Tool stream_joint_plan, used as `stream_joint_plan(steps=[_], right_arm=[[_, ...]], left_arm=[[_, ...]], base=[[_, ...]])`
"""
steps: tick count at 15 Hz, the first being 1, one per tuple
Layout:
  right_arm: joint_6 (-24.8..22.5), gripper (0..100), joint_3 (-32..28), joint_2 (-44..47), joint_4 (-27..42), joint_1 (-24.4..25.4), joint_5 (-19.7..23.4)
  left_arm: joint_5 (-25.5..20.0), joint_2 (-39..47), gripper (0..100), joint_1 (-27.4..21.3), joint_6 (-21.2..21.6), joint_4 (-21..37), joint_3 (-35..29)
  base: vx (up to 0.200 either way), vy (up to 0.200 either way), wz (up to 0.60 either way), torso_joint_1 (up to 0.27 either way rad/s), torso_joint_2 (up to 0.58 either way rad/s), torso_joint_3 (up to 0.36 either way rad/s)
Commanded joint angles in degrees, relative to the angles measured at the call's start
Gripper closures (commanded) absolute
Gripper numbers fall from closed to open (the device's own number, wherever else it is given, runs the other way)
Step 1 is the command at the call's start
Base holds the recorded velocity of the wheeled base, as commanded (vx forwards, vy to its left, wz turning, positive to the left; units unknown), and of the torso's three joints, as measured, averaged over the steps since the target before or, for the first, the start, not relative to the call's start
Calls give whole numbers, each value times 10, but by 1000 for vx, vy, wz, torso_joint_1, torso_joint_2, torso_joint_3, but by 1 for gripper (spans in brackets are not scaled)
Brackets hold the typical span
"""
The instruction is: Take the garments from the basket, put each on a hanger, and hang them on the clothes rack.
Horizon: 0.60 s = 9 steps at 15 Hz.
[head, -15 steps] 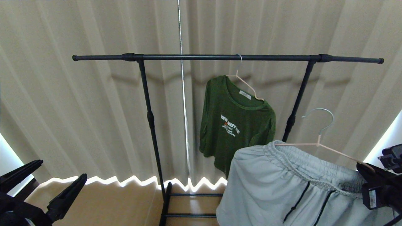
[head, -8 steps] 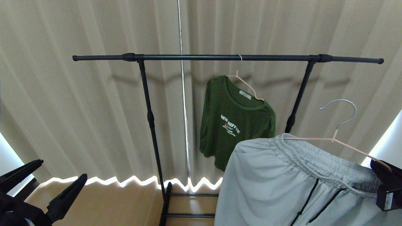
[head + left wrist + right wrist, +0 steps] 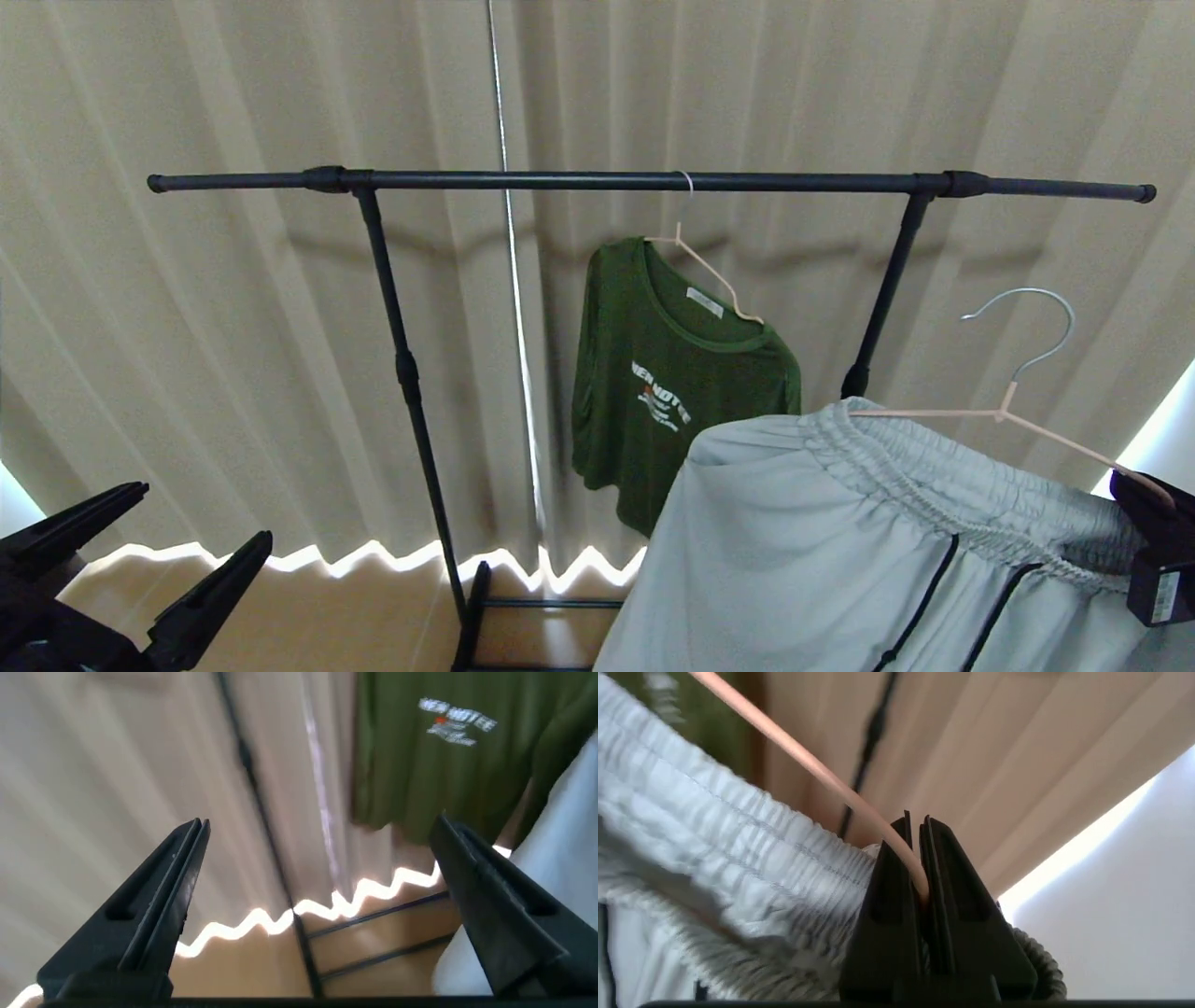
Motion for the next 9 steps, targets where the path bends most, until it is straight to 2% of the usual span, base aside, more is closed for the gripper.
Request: stream_joint_plan(steps=[1, 5, 7, 9], right_arm=[[2, 100, -1, 2, 1, 0, 0], [1, 100, -4, -2, 2, -2, -2], [0, 100, -5, -10, 2, -32, -3], [-1, 100, -9, -23, 3, -88, 0]], left_arm=[[0, 2, 0, 0, 0, -1, 0], [0, 2, 0, 0, 0, -1, 3], [-1, 1, 0, -1, 2, -1, 10], [-1, 2, 0, -1, 3, -1, 10]], base=[[200, -200, 0, 2, 2, -2], [200, -200, 0, 6, 0, 2], [0, 0, 0, 0, 0, 0], [0, 0, 0, 0, 0, 0]])
